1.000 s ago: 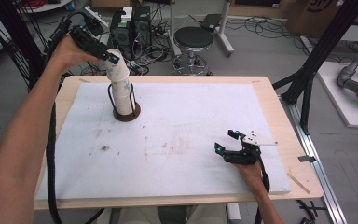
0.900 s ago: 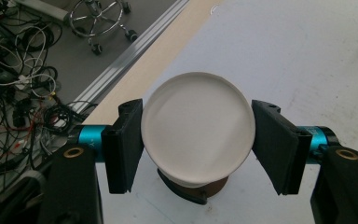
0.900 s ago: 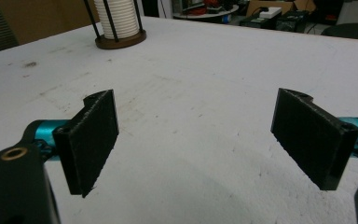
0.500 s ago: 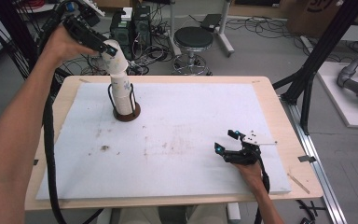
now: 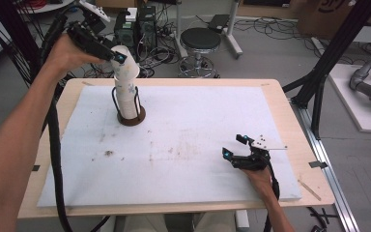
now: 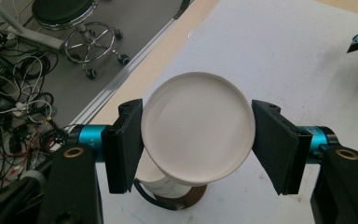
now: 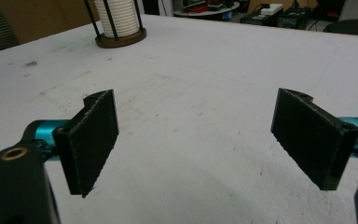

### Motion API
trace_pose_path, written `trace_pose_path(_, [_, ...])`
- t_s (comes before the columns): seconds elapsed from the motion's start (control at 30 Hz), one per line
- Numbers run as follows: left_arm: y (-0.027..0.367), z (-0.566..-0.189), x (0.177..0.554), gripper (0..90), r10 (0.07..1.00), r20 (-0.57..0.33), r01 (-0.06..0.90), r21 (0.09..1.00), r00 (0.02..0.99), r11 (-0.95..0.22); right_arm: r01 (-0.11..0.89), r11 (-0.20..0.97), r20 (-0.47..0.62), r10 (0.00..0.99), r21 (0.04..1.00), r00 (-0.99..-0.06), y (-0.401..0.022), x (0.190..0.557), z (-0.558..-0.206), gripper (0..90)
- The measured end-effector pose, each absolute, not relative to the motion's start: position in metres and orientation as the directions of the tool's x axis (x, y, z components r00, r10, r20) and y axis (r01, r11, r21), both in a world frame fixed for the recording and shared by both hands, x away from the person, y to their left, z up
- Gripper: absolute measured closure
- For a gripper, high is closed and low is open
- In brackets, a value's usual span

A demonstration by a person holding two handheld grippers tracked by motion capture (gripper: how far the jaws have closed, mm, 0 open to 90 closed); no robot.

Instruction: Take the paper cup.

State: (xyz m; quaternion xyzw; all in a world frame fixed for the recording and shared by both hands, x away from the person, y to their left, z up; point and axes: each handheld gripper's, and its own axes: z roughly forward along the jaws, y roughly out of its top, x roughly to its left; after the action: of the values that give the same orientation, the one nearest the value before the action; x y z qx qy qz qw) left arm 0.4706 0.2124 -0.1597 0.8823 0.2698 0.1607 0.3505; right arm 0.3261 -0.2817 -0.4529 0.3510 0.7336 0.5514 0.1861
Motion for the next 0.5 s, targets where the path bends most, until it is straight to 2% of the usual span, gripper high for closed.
trace_pose_path(0.27, [0.222, -0.164, 0.454, 36.9, 0.576, 0.078, 0.335, 0.747, 0.814, -0.574, 0.308, 0.146, 0.112, 0.72, 0.94, -0.685, -0.282, 0.326, -0.453, 15.1])
trace_pose_path(0.5, [0.23, -0.171, 0.436, 36.9, 0.557, 0.099, 0.284, 0.779, 0.825, -0.559, 0.32, 0.144, 0.123, 0.72, 0.937, -0.683, -0.281, 0.326, -0.453, 15.1])
